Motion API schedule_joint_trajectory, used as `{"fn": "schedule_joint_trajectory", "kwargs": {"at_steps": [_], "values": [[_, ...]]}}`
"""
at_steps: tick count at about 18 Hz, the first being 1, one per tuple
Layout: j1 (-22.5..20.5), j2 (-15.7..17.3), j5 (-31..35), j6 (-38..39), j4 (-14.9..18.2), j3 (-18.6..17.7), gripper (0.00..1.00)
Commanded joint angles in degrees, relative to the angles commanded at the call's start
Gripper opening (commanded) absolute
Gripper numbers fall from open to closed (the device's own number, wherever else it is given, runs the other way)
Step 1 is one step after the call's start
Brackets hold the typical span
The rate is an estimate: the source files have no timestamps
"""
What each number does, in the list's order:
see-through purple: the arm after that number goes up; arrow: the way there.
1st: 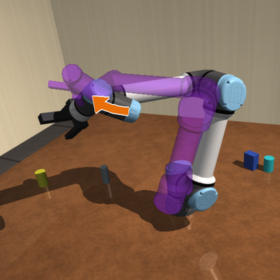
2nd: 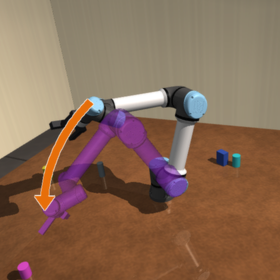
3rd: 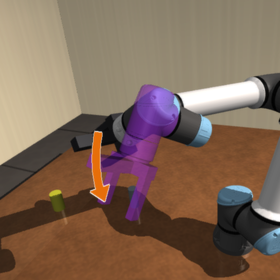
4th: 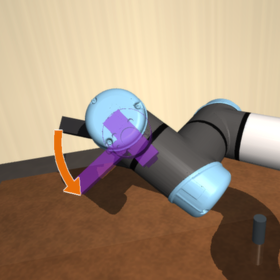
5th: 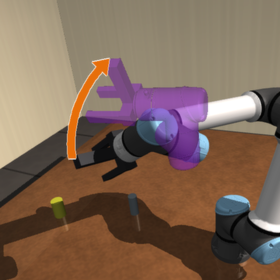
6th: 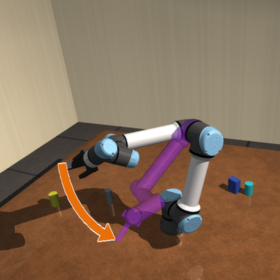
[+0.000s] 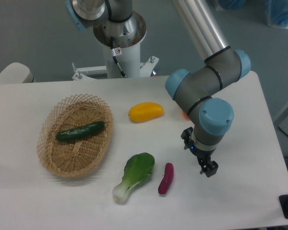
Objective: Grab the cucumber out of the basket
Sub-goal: 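Move the open gripper over the wicker basket toward the green cucumber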
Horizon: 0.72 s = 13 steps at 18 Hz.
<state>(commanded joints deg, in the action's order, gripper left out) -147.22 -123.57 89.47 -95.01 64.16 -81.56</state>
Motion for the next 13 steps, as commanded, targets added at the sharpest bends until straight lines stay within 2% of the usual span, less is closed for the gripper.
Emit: {"fn": "schedule_joint_trajectory", "kwargs": {"at_steps": [5,8,13], "values": [[0.17,0.44,0.00,0.00,0.00,-0.88,1.00],[2.01,0.53,0.00,0.09,0.00,-1.23,1.00],[3.07,2.46,0.00,0.35,0.09,-4.04,1.00]]}}
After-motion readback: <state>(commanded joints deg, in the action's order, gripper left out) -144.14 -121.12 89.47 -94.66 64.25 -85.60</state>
